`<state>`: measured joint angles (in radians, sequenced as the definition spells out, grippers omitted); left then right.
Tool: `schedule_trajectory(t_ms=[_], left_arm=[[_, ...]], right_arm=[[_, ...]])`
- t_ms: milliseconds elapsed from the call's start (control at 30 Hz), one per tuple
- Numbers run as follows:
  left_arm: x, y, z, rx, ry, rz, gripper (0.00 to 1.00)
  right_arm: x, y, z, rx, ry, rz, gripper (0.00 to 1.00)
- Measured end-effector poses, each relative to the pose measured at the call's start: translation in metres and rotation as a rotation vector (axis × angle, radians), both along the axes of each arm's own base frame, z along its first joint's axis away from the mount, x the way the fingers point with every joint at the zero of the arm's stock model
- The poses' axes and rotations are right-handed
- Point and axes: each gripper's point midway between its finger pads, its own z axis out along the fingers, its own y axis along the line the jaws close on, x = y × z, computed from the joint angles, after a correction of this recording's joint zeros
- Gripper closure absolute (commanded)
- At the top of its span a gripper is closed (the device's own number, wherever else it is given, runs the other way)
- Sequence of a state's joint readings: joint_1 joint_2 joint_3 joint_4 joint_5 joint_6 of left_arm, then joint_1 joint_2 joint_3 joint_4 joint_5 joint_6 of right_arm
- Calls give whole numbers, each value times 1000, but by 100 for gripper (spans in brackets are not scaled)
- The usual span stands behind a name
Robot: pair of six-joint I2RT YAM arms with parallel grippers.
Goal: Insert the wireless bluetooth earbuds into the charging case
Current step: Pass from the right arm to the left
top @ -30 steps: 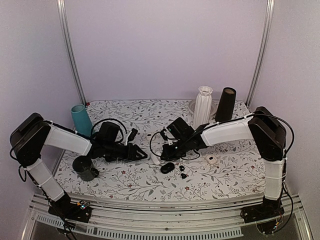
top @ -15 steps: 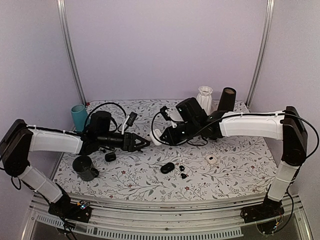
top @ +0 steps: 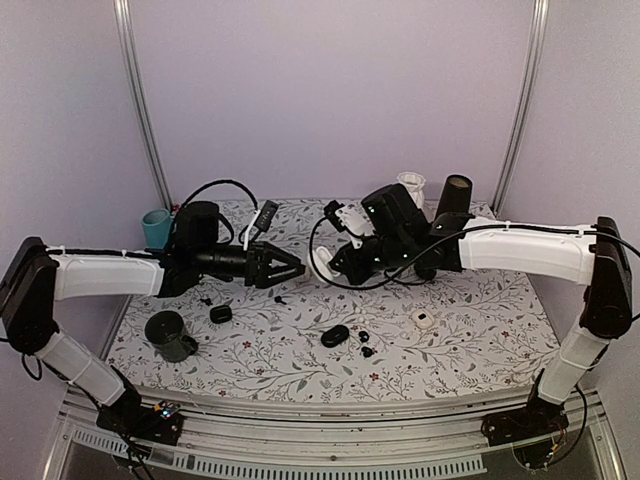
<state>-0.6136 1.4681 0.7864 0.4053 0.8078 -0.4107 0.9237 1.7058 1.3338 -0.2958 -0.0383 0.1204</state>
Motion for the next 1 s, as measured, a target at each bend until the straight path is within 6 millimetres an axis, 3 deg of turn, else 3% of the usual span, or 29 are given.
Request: schedule_trajectory(t_ms=[300, 533, 1000], left_arm=[[-7, -9, 7, -4, 27, -120, 36], [-17, -13, 18, -28, 24, -207, 44], [-15, -16, 2, -9, 81, -221, 50]], right_arm=[[-19, 4, 30, -7, -110, 75, 95], [-26, 3, 29, -52, -146, 113, 95], [-31, 5, 31, -101, -196, 133, 95]])
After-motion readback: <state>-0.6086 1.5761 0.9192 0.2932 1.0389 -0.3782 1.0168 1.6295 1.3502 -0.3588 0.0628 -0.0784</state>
